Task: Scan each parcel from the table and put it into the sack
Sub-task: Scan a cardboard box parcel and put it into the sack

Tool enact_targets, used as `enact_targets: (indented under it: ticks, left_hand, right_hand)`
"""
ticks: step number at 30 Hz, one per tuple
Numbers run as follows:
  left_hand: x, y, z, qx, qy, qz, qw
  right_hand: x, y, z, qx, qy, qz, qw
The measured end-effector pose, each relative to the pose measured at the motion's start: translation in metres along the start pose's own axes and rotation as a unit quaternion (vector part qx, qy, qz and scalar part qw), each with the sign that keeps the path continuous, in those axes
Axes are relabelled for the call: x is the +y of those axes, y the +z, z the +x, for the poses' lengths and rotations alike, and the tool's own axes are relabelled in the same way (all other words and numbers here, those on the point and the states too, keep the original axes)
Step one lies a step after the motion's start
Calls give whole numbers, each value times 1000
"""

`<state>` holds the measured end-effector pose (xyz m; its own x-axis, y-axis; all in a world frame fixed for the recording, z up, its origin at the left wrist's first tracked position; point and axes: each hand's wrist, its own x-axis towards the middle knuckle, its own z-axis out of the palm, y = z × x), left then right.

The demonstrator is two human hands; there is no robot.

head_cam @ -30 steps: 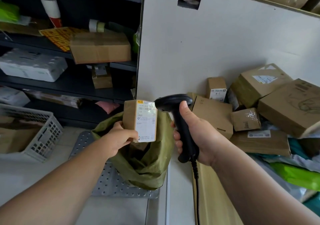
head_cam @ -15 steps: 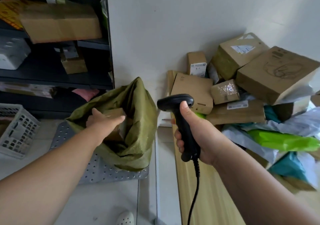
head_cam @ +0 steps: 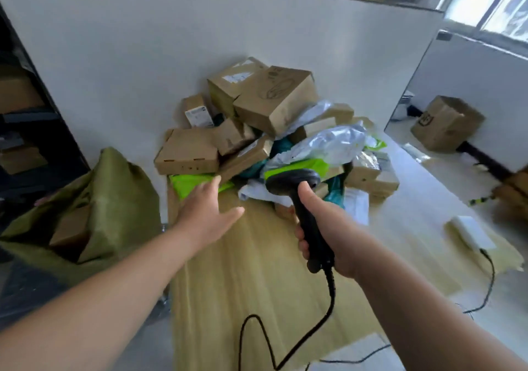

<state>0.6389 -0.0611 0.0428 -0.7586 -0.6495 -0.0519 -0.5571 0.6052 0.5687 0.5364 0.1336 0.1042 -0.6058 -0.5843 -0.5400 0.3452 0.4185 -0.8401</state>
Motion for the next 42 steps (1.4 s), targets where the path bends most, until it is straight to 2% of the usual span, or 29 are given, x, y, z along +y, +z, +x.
enact_targets:
  ticks: [8, 12, 17, 25, 30, 33, 38, 42]
  left_hand:
    - [162, 77, -21, -31, 76, 39, 996]
    - [208, 103, -16, -41, 107, 80, 990]
    - [243, 146, 7, -95, 88, 100, 987]
    - [264, 226, 76, -177, 28, 73, 981]
    - [254, 267, 124, -180, -38, 121, 976]
    - [244, 282, 141, -200, -57, 184, 961]
    - [236, 293, 139, -228, -19, 259, 938]
    - [233, 301, 117, -237, 77, 267, 931]
  right_hand:
    - [23, -170, -51, 59, -15, 56, 997]
    - [34, -219, -59, 89, -12, 81, 993]
    - [47, -253, -54, 122, 7, 112, 986]
    - [49, -277, -9, 176, 38, 139, 974]
    - [49, -284, 32, 191, 54, 136, 971]
    - [50, -283, 54, 191, 66, 137, 970]
    - [55, -277, 75, 191, 73, 132, 970]
    - [62, -278, 80, 206, 83, 138, 965]
